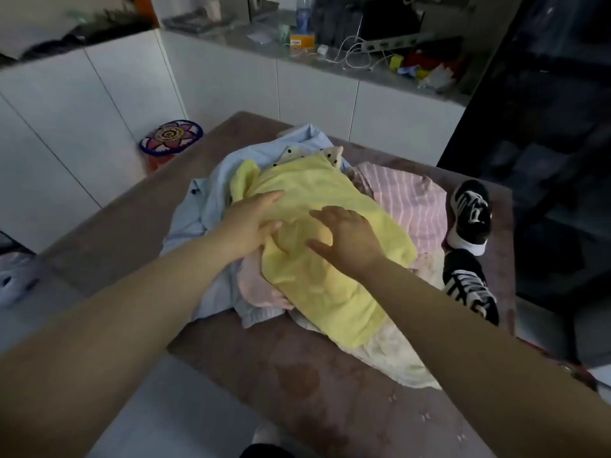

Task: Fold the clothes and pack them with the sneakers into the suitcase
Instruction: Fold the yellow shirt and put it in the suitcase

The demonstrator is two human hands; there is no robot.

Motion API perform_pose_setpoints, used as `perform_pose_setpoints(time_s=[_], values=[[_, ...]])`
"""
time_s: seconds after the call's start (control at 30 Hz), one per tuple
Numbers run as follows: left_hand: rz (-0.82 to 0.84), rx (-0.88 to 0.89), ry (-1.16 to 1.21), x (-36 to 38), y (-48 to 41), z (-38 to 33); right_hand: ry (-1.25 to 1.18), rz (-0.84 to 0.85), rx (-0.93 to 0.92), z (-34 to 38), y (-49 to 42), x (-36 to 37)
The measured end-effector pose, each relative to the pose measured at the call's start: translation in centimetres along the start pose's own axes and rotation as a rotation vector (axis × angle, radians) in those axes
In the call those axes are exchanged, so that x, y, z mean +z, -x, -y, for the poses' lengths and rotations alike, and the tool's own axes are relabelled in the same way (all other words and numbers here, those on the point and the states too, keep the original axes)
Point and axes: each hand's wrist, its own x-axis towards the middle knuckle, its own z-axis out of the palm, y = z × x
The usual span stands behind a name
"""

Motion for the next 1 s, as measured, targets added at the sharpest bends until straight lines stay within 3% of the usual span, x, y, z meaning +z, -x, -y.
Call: perform_pose_setpoints(time_s=[0.13,0.33,0.53,0.77,0.87,1.0], values=[[0.027,-0.038,-0.018,-1.7,0.1,3.5,0.073,-0.024,0.073,3.5,-3.3,2.3],[0.084,-0.043,-0.04,-4.3,-1.2,7.2,0.215,-0.127,0.078,3.1,-5.5,2.5],[0.133,0.064,-0.024,-3.9,-3.7,6.4,-0.344,-0.413,0.344,3.8,-2.9,-3.7],[0.126,0.262,-0.059,-1.8,-6.6,3.8,-0.556,-0.897,0.562,0.5,5.6,-14.3],[0.266,0.25,0.053,-1.4,-7.2,0.4,-0.346,-0.781,0.784,-2.9,9.7,-15.3],[0.466,0.355,0.01,-1.1,-8.3,-5.6,0.016,-0.264,1.069,-6.9,14.1,-12.3]])
